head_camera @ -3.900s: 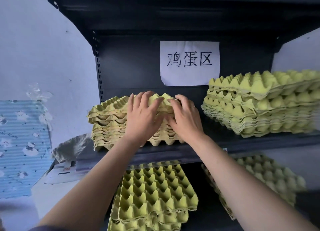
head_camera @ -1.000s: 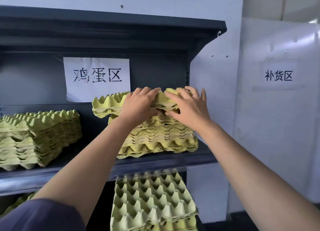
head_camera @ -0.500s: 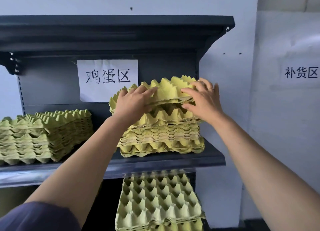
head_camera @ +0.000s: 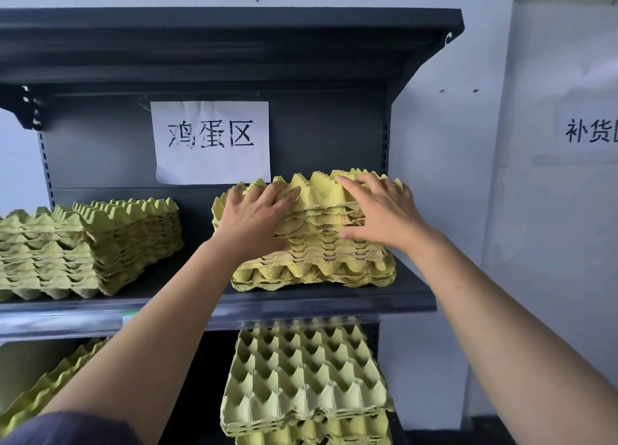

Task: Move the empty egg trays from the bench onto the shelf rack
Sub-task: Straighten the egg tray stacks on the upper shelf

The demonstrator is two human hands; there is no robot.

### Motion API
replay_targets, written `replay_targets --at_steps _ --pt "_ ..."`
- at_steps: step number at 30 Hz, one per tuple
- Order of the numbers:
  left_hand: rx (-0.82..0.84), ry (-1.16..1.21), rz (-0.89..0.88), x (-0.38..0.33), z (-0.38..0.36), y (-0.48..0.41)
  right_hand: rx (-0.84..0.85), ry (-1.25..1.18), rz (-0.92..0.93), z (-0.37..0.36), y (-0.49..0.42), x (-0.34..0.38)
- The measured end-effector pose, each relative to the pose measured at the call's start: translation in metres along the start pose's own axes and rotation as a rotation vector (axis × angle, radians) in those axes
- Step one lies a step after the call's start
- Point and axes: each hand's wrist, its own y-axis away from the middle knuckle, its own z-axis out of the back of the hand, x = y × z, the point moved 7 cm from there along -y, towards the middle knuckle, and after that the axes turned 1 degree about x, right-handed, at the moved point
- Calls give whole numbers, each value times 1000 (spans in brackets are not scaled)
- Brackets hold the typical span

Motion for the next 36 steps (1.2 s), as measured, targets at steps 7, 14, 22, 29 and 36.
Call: replay_targets --at_steps 7,14,22,29,36 --pt "2 137 28 3 6 -2 -21 -75 -12 10 2 4" --pt "-64 143 47 15 12 5 -139 -50 -15 24 3 23" --pt "-84 125 13 26 10 9 -111 -47 -56 25 6 36" --pt "-106 268 -71 31 9 8 -7 -62 -127 17 4 29" --pt "-261 492 40 78 7 31 39 95 -66 17 1 65"
